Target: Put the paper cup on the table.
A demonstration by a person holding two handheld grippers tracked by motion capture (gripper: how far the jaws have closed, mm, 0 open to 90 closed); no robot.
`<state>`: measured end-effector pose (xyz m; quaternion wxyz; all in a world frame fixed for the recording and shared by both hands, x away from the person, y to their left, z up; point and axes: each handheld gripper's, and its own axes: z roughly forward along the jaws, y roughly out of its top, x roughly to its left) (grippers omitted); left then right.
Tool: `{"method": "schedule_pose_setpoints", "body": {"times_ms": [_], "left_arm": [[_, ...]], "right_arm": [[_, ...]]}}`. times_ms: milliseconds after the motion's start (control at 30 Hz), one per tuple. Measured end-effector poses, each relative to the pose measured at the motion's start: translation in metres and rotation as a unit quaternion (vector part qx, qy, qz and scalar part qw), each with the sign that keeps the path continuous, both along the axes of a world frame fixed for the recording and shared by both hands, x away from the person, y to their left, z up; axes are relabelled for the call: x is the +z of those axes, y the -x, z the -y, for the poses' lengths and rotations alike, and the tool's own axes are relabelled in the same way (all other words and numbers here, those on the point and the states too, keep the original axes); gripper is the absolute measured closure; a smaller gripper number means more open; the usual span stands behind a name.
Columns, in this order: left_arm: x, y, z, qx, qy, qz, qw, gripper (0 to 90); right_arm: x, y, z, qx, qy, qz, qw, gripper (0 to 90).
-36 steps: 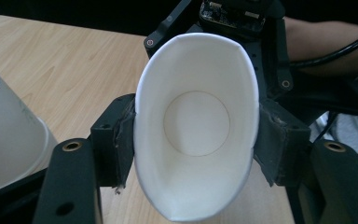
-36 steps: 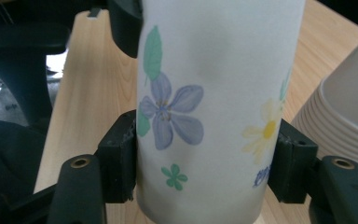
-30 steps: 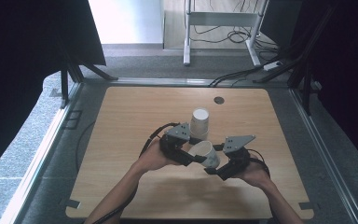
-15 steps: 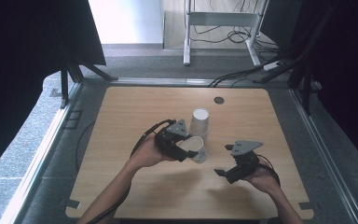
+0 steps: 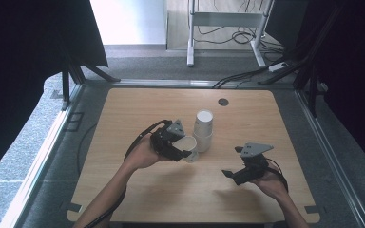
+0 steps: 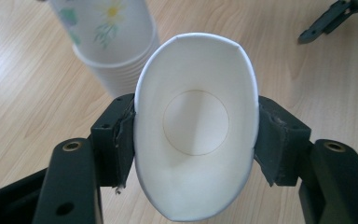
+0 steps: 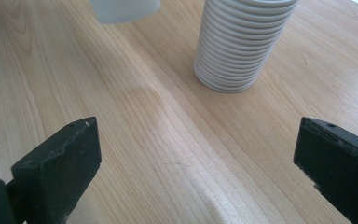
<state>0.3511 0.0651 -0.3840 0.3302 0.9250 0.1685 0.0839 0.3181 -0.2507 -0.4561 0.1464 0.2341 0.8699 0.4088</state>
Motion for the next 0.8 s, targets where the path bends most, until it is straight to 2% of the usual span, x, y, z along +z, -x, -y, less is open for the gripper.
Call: {"method": "schedule_pose_setpoints", "body": {"times_ms": [167, 400, 600, 800], "left_arm": [[0.001, -0.002, -0.006, 0.018, -0.016, 0.001, 0.9997, 36.3], [0.001, -0.006, -0.013, 0.041, -0.034, -0.001, 0.9986, 35.8], [-0.004, -0.012, -0.021, 0.066, -0.051, 0.000, 0.9965, 35.7], [-0.016, -0.018, -0.028, 0.093, -0.070, -0.003, 0.9932, 35.2]], "right_arm": [[-0.002, 0.000, 0.000, -0.004, 0.005, -0.001, 1.0000, 0.2], [-0.008, 0.001, 0.002, -0.025, 0.007, -0.004, 0.9997, 0.0], [-0.011, 0.000, 0.004, -0.039, 0.013, -0.004, 0.9992, 0.0], [-0.015, -0.001, 0.003, -0.040, 0.021, -0.009, 0.9989, 0.0]]}}
